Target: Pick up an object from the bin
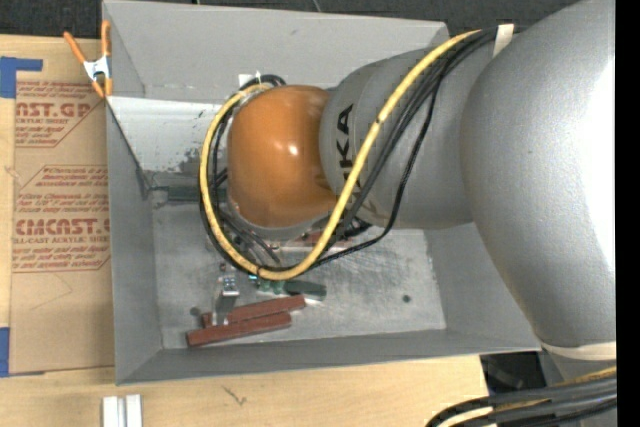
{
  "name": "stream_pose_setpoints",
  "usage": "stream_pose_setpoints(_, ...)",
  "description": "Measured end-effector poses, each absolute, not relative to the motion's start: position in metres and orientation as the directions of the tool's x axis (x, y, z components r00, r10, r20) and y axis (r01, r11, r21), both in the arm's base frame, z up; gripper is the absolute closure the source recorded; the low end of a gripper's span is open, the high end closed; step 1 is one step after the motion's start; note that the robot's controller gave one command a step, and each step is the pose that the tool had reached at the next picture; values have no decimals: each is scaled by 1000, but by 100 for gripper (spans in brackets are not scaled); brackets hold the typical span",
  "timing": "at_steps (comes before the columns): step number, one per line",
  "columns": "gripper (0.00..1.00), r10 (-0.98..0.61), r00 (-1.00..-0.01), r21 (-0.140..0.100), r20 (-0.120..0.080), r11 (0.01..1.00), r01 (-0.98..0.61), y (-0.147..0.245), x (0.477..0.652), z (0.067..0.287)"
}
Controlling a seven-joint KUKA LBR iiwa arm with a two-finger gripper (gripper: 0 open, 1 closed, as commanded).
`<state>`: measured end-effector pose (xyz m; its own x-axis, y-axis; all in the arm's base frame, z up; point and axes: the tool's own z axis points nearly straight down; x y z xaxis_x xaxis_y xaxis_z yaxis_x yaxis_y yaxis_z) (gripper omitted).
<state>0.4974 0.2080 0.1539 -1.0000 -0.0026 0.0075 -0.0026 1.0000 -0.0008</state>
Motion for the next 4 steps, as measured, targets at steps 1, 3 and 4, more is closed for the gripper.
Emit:
stream_pose_setpoints(1,0,-1,-1000,1,0,1000,-1,207,500,158)
stream_pose_setpoints(3,0,-182,-982,8,-44,983,-183,181,495,82)
stream_pose_setpoints(4,100,-187,-982,2,-10,982,-187,180,487,78)
